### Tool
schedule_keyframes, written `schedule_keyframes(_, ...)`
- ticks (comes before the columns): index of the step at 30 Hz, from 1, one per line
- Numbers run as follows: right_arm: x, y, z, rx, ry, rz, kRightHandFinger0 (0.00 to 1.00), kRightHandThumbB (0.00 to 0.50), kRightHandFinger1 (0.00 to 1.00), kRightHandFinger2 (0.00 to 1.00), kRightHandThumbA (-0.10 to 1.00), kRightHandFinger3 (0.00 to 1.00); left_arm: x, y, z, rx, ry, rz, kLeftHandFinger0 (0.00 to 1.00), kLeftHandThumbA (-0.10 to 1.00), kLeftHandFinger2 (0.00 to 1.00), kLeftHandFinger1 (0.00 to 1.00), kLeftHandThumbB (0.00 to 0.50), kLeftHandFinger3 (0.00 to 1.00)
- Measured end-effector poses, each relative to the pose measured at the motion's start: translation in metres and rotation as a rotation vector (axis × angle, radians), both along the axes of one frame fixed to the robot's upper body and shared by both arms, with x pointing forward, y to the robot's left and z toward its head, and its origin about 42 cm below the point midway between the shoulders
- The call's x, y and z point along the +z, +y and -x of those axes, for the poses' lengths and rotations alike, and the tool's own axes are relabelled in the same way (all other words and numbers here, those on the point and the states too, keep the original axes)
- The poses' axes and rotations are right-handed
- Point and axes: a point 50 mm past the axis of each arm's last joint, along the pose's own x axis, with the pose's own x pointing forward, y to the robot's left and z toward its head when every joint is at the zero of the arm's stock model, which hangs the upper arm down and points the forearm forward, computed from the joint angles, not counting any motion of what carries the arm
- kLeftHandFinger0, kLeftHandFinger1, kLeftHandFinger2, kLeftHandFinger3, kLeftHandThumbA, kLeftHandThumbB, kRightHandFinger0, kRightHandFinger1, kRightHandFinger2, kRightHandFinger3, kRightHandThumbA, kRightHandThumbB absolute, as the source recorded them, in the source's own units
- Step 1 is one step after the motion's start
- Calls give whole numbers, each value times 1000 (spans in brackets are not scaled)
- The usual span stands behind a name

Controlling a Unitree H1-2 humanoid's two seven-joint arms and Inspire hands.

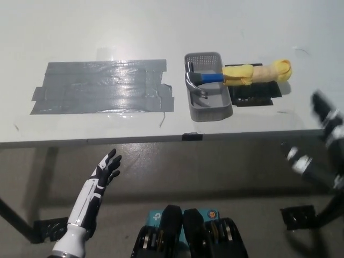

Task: The robot picks the hammer placed on top of the gray container with right hand and places it on the grey area of the desk

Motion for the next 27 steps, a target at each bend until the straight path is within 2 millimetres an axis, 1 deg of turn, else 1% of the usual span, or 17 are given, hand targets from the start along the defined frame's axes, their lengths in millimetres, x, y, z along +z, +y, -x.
schedule_keyframes(1,13,-6,-8,-9,-19,43,1000,290,1000,1000,826,1000,0,-1,0,-1,0,1,1000,1000,1000,1000,147,1000)
schedule_keyframes(4,54,-19,-38,-20,-44,180,1000,290,1000,1000,826,1000,-2,-1,2,-2,4,0,1000,1000,1000,1000,143,1000)
schedule_keyframes(5,58,-22,-44,-20,-33,206,1000,304,1000,1000,833,1000,-2,-1,2,-2,5,0,1000,1000,1000,1000,142,1000)
schedule_keyframes(6,71,-24,-60,-18,-17,252,1000,312,1000,1000,854,1000,-2,-1,2,-2,5,-1,1000,1000,1000,1000,139,1000)
schedule_keyframes(7,80,-24,-69,-14,-7,277,1000,298,1000,1000,843,1000,-2,-1,2,-1,5,-2,1000,1000,1000,1000,137,1000)
schedule_keyframes(8,84,-24,-77,-11,13,301,1000,310,1000,1000,852,1000,-2,-1,2,-1,5,-3,1000,1000,1000,1000,136,1000)
schedule_keyframes(10,99,-22,-101,0,60,364,1000,314,1000,1000,875,1000,-2,-1,2,-1,5,-4,1000,1000,1000,1000,143,1000)
schedule_keyframes(11,105,-20,-113,5,86,391,1000,326,1000,1000,924,1000,-2,-1,2,-1,5,-5,1000,1000,1000,1000,148,1000)
schedule_keyframes(13,111,-15,-131,17,139,441,1000,347,1000,1000,947,1000,-2,-1,2,-1,4,-7,1000,1000,1000,1000,161,1000)
schedule_keyframes(14,115,-12,-143,26,171,474,1000,349,1000,1000,950,1000,-2,-1,2,-1,4,-8,1000,1000,1000,1000,163,1000)
schedule_keyframes(15,119,-8,-153,35,196,496,1000,351,1000,1000,981,1000,-2,-1,2,-1,5,-9,1000,1000,1000,1000,164,1000)
schedule_keyframes(16,118,-6,-163,44,236,522,1000,351,1000,1000,990,1000,-2,-1,2,-1,4,-10,1000,1000,1000,1000,164,1000)
schedule_keyframes(20,119,11,-198,75,385,653,1000,402,1000,1000,1000,1000,-2,-1,2,-1,4,-10,1000,1000,1000,1000,162,1000)
schedule_keyframes(22,120,19,-212,83,449,720,1000,370,1000,1000,1000,1000,-2,-1,2,0,4,-11,1000,1000,1000,1000,158,1000)
schedule_keyframes(25,122,34,-230,104,540,817,1000,389,1000,1000,1000,1000,-2,-1,2,-1,4,-12,1000,1000,1000,1000,157,1000)
schedule_keyframes(26,124,40,-234,109,559,847,1000,348,1000,1000,1000,1000,-2,-1,2,-1,3,-12,1000,1000,1000,1000,158,1000)
schedule_keyframes(27,123,44,-237,113,581,872,1000,340,1000,1000,1000,1000,-1,-1,2,-1,2,-12,1000,1000,1000,1000,159,1000)
